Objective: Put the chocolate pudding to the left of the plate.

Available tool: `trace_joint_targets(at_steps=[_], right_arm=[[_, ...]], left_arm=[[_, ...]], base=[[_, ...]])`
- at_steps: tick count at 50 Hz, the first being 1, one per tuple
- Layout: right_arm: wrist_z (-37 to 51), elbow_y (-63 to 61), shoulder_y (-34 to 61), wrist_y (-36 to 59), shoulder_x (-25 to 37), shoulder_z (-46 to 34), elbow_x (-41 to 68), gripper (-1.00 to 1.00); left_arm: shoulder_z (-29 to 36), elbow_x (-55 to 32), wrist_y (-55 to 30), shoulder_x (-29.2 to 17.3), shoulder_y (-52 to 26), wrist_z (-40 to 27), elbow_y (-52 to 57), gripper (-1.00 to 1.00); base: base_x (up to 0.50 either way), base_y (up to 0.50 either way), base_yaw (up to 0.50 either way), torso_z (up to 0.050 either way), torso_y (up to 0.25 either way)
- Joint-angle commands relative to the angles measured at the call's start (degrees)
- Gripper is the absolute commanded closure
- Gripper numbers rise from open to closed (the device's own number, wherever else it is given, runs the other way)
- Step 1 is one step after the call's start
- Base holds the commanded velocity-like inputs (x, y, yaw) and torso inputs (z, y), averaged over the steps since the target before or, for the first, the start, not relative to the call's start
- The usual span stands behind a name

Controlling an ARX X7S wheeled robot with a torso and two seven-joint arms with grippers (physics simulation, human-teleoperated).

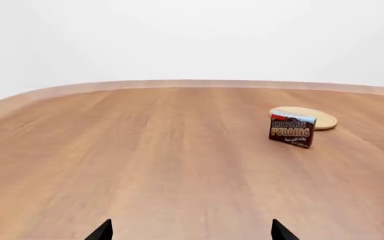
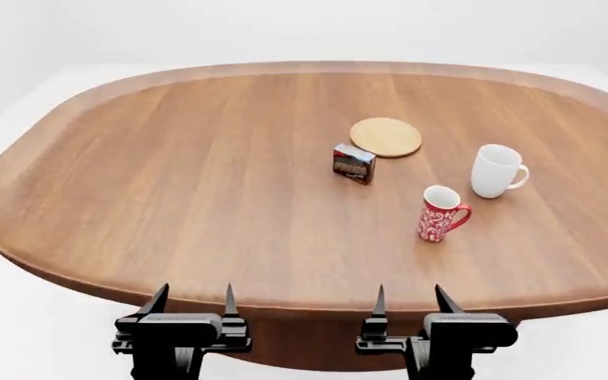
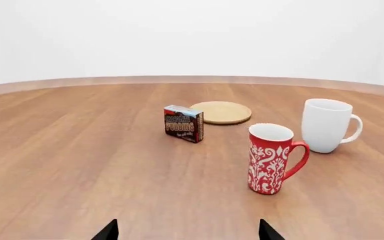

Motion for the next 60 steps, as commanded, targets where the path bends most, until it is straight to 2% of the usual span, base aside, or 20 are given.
trace_joint_targets(at_steps=[1, 11, 24, 60], right_arm=[[0.9, 0.1, 0.1, -0.1, 0.8, -1.0, 0.8, -1.0], [1.9, 0.2, 0.2, -0.5, 1.4, -1.8, 1.3, -1.0], [3.2, 0.1, 0.5, 0.3, 2.0, -2.3, 2.4, -1.0], [4.7, 0.3, 0.6, -0.6, 3.6, -4.5, 3.8, -1.0]], left_arm=[[0.8, -1.2, 0.2, -0.8, 0.0, -0.7, 0.0, -1.0], [1.5, -1.9, 0.7, -1.4, 0.3, -1.4, 0.2, -1.0], [2.3, -2.9, 0.9, -2.1, 0.2, -2.2, 0.1, -1.0], [4.0, -4.6, 1.8, -3.6, 0.0, -3.9, -0.2, -1.0]], base=[[0.01, 0.5, 0.0, 0.0, 0.0], [0.01, 0.5, 0.0, 0.0, 0.0], [0.01, 0.01, 0.0, 0.0, 0.0], [0.5, 0.0, 0.0, 0.0, 0.0]])
